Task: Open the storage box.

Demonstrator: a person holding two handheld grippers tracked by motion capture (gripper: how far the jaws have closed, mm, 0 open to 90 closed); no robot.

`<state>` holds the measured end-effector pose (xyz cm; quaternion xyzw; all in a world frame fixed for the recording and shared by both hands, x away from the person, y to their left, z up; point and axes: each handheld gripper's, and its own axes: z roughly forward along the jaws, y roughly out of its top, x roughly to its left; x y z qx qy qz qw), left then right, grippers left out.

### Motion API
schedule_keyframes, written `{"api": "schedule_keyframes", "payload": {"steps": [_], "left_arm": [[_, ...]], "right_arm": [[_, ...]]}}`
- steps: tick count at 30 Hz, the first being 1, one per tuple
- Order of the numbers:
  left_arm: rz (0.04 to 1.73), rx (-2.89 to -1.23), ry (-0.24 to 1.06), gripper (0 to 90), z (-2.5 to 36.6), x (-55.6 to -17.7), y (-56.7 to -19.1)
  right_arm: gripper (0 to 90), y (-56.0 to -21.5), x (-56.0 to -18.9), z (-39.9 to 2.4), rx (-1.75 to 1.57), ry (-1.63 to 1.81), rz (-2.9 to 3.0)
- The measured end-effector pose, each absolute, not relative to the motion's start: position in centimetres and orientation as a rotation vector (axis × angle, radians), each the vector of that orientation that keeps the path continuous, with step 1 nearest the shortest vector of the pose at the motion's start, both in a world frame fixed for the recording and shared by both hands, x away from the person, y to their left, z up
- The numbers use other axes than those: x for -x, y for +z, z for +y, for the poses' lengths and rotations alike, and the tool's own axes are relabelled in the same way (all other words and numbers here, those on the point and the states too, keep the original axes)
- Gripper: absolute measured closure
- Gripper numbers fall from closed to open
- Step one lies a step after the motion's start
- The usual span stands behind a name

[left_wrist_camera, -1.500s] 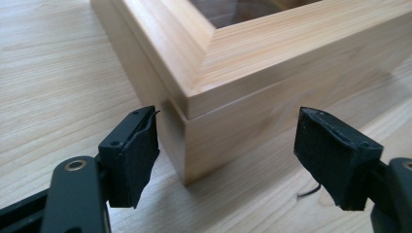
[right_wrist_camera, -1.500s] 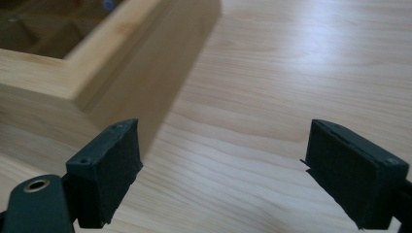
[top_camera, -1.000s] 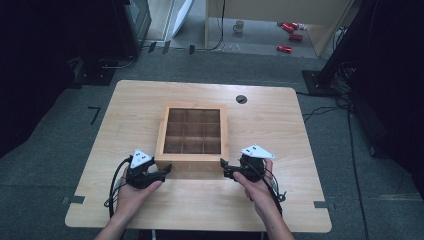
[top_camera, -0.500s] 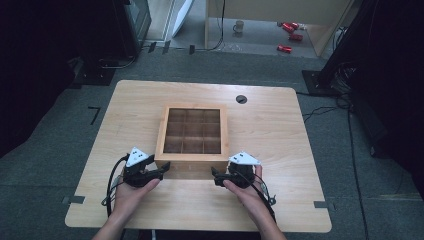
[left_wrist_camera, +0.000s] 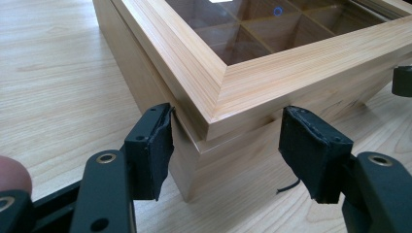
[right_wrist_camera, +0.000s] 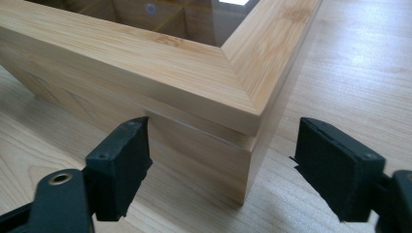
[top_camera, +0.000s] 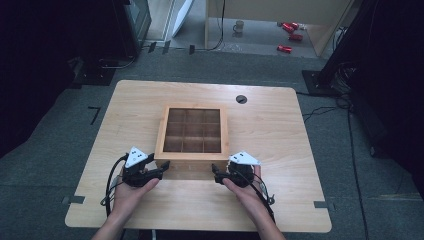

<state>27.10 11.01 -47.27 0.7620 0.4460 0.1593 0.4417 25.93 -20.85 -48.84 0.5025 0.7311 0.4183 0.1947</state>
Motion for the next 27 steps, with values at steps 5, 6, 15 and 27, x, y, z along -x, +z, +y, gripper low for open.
{"api": "schedule_keyframes", "payload": {"steps": [5, 6, 15, 27], "left_arm": [[1.100, -1.890, 0.398, 38.1, 11.1, -27.1, -47.2], [1.099, -1.892, 0.398, 38.1, 11.1, -27.1, -47.2], [1.107, -1.872, 0.369, 38.2, 11.2, -27.1, -47.1], [1.154, -1.943, 0.382, 20.3, 13.2, -25.9, -48.9]], "right_arm": [[30.0, -48.4, -25.5, -20.5, -1.354, 1.210, 2.036], [31.0, -48.3, -25.5, -20.5, -1.352, 1.211, 2.026], [38.4, -47.8, -25.2, -20.6, -1.338, 1.233, 1.975], [37.6, -46.1, -25.2, -20.8, -1.290, 1.230, 1.964]]}}
